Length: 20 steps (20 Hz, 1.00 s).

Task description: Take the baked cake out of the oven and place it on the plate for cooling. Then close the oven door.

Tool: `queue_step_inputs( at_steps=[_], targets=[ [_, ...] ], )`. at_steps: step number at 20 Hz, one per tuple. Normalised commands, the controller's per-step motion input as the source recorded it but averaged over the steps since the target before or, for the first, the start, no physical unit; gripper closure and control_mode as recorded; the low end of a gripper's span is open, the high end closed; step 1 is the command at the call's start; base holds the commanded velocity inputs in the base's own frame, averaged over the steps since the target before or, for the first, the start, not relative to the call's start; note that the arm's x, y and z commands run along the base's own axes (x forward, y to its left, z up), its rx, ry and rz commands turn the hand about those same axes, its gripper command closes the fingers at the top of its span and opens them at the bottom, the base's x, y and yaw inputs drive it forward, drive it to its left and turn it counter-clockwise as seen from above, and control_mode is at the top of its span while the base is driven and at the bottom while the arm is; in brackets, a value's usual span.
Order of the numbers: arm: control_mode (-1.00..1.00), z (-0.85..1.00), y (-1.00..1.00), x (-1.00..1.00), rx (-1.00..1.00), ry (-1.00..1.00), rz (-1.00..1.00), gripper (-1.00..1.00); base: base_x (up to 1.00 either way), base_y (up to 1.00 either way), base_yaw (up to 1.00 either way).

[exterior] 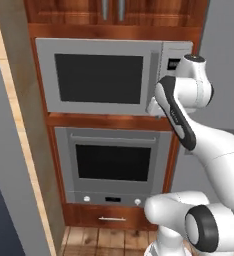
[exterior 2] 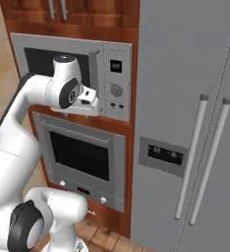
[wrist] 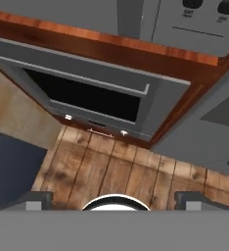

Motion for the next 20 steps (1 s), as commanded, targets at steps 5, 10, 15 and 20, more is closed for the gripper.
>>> queue_step_inputs(
  at_steps=[5, 10, 15, 20],
  targets=[
    [1.0, 0.0, 0.0, 0.0, 0.0, 0.0, 0.0, -1.0, 0.0, -0.78, 0.66],
    [1.0, 0.0, 0.0, 0.0, 0.0, 0.0, 0.0, -1.0, 0.0, -0.96, 0.57],
    [1.0, 0.0, 0.0, 0.0, 0.0, 0.0, 0.0, -1.0, 0.19, -0.68, 0.44],
    [1.0, 0.0, 0.0, 0.0, 0.0, 0.0, 0.0, -1.0, 0.48, -0.3, 0.3]
  ],
)
